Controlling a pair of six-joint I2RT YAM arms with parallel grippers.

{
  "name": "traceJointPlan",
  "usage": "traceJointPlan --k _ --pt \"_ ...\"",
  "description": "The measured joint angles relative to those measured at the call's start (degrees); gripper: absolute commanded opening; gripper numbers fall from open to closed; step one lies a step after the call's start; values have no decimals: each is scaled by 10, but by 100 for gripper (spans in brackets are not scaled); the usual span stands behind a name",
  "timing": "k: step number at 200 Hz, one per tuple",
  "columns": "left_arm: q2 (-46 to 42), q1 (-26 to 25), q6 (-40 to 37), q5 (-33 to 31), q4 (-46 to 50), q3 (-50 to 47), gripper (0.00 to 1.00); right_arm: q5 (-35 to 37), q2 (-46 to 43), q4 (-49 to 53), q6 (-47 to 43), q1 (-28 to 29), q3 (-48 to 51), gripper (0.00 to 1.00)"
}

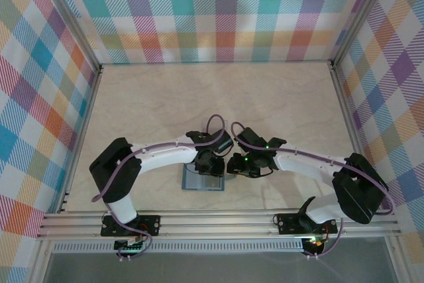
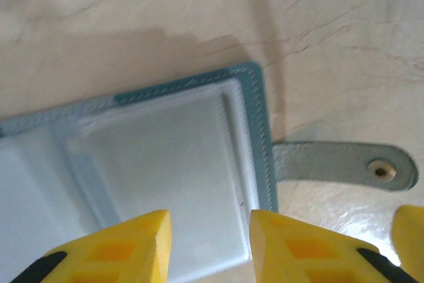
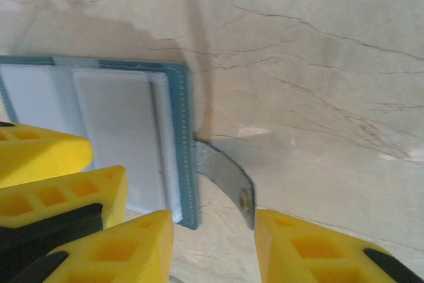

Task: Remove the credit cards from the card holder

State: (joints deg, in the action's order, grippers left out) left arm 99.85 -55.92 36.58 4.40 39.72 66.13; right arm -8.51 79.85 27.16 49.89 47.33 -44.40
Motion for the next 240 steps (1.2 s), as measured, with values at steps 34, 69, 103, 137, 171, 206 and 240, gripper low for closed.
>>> traceJointPlan --k 34,69,103,137,171,206,240 --pt "29 -13 0 -26 37 23 37 -6 20 -1 -10 -13 0 38" --pt "50 -13 0 -49 67 23 36 -26 70 -17 -16 -19 0 28" --pt "53 -13 0 -62 79 24 37 -33 88 -26 -25 -20 0 15" --pt "53 -14 -2 -94 100 30 37 -33 89 -26 -28 -19 0 10" --pt "56 -14 -5 -133 125 35 32 -28 89 -24 -28 -18 0 8" --pt "53 -14 -9 -146 124 28 28 -26 89 -21 -28 -15 0 10" --pt "19 -12 -6 -141 94 -13 26 -24 83 -15 -28 -2 0 22"
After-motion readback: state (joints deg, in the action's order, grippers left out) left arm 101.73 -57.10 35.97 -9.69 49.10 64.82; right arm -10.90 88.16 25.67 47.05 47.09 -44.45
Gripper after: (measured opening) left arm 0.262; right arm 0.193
